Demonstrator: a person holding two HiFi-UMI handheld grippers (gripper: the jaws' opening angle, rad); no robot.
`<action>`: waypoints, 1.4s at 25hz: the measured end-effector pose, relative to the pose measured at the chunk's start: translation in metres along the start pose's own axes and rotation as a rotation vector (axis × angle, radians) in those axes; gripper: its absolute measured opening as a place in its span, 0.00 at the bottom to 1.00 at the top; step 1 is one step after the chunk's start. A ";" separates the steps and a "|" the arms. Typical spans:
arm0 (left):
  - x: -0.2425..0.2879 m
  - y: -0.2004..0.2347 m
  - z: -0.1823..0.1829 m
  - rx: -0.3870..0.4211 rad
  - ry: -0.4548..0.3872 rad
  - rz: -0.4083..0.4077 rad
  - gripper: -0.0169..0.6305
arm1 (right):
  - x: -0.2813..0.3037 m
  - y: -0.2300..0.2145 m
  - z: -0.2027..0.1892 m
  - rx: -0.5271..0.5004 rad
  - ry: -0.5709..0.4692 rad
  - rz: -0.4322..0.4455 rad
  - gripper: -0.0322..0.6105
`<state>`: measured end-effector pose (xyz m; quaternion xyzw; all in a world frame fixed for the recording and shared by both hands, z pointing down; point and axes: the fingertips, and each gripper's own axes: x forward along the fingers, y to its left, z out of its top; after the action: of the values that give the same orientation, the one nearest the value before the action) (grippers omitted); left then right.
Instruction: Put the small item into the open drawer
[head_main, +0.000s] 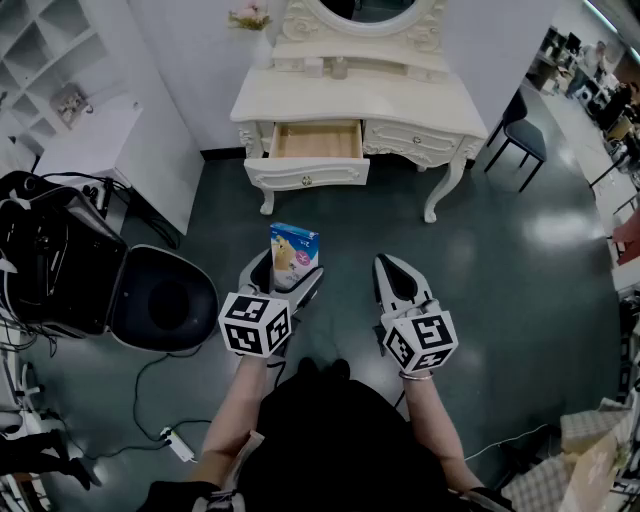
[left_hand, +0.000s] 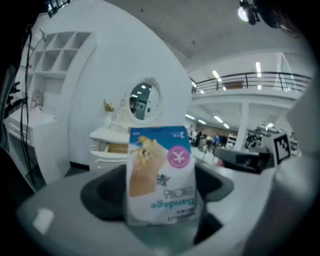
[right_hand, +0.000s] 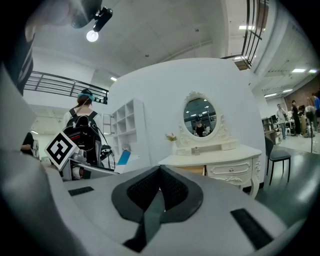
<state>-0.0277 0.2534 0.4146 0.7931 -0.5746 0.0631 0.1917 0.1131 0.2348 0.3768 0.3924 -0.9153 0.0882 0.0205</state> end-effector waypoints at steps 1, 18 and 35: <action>0.000 -0.001 0.000 -0.003 0.000 0.002 0.69 | -0.001 0.000 0.001 0.000 -0.001 0.004 0.05; 0.003 -0.012 0.006 -0.009 -0.015 0.040 0.69 | -0.015 -0.016 0.004 0.043 -0.023 0.051 0.05; 0.044 0.018 0.025 -0.010 -0.038 0.072 0.69 | 0.016 -0.051 0.002 0.082 -0.032 0.040 0.05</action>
<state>-0.0329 0.1999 0.4095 0.7719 -0.6068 0.0523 0.1824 0.1389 0.1885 0.3836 0.3759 -0.9188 0.1198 -0.0122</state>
